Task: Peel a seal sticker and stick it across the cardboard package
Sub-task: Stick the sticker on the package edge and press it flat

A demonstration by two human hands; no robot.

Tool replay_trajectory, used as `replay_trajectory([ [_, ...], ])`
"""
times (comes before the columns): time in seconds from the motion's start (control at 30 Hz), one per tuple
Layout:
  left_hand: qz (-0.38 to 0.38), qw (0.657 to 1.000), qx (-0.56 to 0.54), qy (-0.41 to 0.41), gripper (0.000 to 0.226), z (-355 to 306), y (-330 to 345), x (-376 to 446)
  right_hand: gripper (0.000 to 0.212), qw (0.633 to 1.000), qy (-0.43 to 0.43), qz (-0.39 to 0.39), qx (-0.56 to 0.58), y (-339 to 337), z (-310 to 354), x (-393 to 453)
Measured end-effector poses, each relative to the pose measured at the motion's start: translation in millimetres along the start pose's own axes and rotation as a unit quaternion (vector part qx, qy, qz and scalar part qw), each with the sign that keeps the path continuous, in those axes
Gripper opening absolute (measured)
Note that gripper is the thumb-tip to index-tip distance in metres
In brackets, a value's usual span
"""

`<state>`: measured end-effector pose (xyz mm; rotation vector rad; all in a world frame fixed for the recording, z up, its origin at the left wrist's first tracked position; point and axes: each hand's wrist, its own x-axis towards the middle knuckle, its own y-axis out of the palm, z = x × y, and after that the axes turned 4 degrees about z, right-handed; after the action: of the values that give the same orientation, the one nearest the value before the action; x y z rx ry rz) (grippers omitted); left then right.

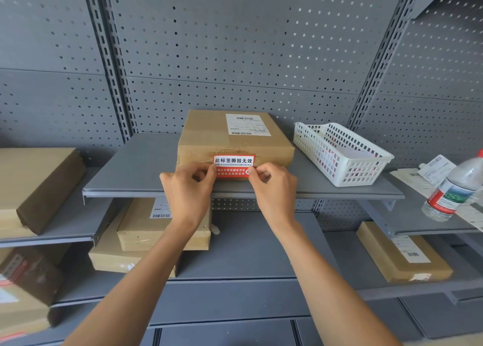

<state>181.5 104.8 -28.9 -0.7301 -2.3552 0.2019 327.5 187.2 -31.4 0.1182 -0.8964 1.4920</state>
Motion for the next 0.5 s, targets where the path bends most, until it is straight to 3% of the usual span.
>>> replay_trajectory([
  [0.27,0.007,1.000,-0.002,-0.008,0.028,7.3,-3.4,3.6,0.027,1.000,-0.002,-0.007,-0.009,0.3,1.0,0.9],
  [0.5,-0.103,0.992,-0.030,0.066,0.016,2.9,-17.0,12.4,0.021,0.993,-0.036,-0.110,0.015,-10.1,7.5,1.7],
])
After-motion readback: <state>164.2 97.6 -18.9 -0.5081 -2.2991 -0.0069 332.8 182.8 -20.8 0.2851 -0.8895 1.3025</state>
